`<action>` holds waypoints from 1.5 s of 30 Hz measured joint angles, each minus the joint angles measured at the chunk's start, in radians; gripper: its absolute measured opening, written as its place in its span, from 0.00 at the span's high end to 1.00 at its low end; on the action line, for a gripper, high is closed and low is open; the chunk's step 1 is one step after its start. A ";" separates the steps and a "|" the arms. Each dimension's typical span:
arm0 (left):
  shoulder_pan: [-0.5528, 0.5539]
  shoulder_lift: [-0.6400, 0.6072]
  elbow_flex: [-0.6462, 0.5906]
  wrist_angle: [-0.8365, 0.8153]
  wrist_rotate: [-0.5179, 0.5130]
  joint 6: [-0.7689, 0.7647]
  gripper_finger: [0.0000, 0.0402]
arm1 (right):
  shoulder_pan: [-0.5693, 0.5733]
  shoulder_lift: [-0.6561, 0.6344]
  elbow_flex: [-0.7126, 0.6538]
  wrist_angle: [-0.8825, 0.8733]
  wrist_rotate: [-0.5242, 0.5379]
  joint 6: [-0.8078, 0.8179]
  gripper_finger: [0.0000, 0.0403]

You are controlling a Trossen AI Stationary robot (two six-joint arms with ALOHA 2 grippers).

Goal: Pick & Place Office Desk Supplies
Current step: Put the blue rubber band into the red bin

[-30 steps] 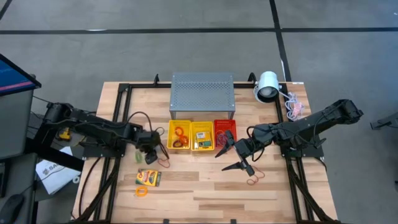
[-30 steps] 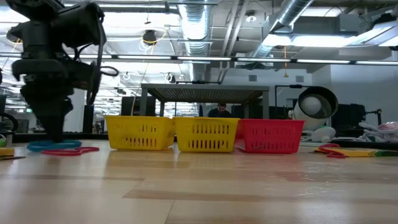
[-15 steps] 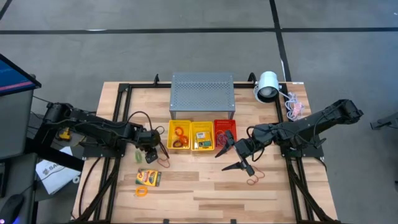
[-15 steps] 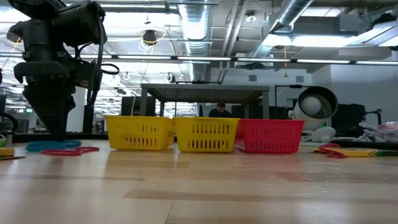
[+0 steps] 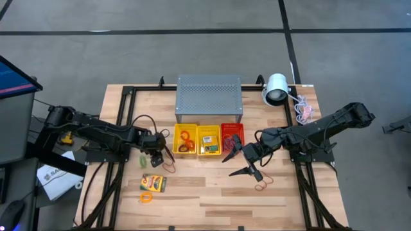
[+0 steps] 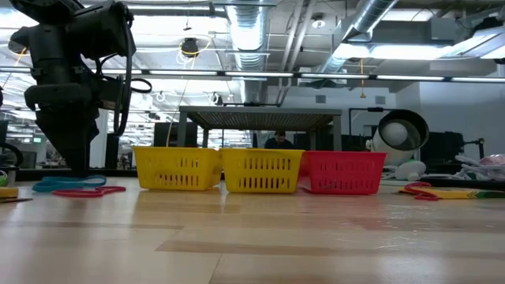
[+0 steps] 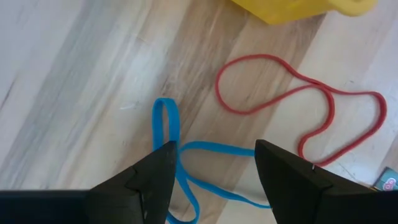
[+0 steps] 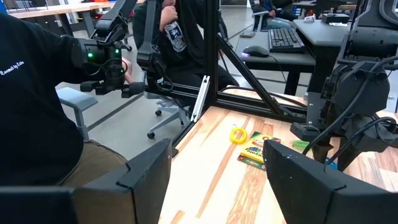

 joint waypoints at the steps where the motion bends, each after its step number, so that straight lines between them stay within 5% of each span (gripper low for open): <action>1: 0.000 0.000 0.000 0.000 0.000 0.000 0.47 | 0.000 0.000 0.000 0.000 0.000 0.000 0.39; 8: 0.007 0.000 0.005 -0.005 -0.078 0.001 0.47 | 0.000 0.000 0.000 0.000 0.000 0.000 0.39; 32: 0.167 0.000 0.037 -0.138 -0.102 0.024 0.47 | 0.001 0.000 0.000 0.000 0.000 0.000 0.39; 45: 0.215 0.000 0.007 -0.143 -0.089 0.022 0.59 | 0.001 0.000 0.000 -0.006 0.000 0.000 0.39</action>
